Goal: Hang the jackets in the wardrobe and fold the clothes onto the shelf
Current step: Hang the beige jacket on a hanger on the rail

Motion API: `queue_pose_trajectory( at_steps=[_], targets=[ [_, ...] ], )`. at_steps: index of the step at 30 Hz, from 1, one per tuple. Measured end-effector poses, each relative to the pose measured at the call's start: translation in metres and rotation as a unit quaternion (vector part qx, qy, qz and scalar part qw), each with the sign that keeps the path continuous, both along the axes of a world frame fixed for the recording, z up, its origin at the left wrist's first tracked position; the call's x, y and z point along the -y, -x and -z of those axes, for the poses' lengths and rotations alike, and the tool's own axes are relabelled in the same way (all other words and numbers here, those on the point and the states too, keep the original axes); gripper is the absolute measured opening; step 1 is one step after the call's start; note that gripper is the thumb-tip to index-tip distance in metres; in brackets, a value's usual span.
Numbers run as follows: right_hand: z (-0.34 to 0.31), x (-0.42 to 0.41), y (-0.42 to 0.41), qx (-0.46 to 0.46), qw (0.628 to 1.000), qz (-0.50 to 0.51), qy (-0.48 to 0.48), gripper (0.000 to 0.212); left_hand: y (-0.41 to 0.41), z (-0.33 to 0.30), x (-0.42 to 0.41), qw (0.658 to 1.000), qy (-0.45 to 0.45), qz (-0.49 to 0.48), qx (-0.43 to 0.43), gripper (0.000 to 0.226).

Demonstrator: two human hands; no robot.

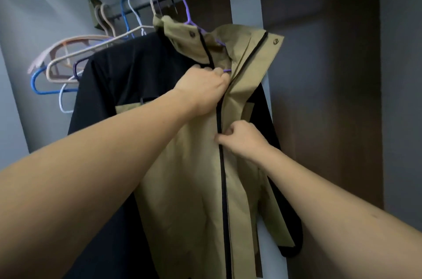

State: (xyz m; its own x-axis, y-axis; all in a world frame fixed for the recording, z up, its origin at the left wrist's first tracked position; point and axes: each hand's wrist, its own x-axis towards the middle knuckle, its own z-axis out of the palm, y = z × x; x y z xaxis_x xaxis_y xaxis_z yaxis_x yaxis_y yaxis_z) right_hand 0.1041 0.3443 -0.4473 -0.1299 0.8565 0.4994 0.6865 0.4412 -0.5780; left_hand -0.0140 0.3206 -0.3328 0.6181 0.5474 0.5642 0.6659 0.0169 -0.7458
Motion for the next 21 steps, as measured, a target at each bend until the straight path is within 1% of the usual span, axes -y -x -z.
queue_pose_trajectory(
  at_steps=[1, 3, 6, 8, 11, 13, 15, 17, 19, 21],
  targets=[
    [-0.011, 0.0, 0.0, -0.008, 0.999, 0.017, -0.031, 0.036, 0.0, -0.006, 0.0, 1.0, 0.008, 0.001, -0.01, 0.026],
    [-0.032, 0.003, 0.002, 0.017, 0.997, 0.04, -0.059, 0.03, -0.002, -0.017, 0.001, 0.999, 0.012, 0.004, -0.033, 0.027],
    [-0.046, 0.005, 0.002, 0.05, 0.997, 0.041, -0.039, 0.019, -0.009, -0.028, 0.001, 0.997, 0.004, -0.009, -0.077, 0.03],
    [-0.044, 0.006, -0.001, 0.073, 0.996, 0.039, -0.02, 0.022, -0.012, -0.04, 0.002, 0.995, -0.012, -0.034, -0.096, 0.032],
    [-0.039, 0.009, -0.006, 0.082, 0.996, 0.017, 0.014, 0.035, -0.016, -0.072, 0.006, 0.995, -0.057, -0.042, -0.075, 0.031],
    [-0.046, 0.01, -0.01, 0.108, 0.993, 0.003, 0.038, 0.033, -0.02, -0.089, 0.01, 0.994, -0.081, -0.045, -0.064, 0.029],
    [-0.064, 0.013, -0.013, 0.122, 0.991, -0.008, 0.045, 0.026, -0.022, -0.099, 0.012, 0.995, -0.075, -0.044, -0.038, 0.028],
    [-0.087, 0.017, -0.014, 0.08, 0.997, 0.0, 0.004, 0.032, -0.023, -0.104, 0.013, 0.998, -0.039, -0.036, -0.016, 0.03],
    [-0.11, 0.019, -0.012, 0.039, 0.996, 0.045, -0.061, 0.042, -0.021, -0.107, 0.014, 0.999, -0.009, -0.023, -0.025, 0.033],
    [-0.126, 0.02, -0.007, 0.048, 0.992, 0.08, -0.088, 0.039, -0.02, -0.111, 0.016, 0.999, -0.018, -0.013, -0.043, 0.03]
  ],
)
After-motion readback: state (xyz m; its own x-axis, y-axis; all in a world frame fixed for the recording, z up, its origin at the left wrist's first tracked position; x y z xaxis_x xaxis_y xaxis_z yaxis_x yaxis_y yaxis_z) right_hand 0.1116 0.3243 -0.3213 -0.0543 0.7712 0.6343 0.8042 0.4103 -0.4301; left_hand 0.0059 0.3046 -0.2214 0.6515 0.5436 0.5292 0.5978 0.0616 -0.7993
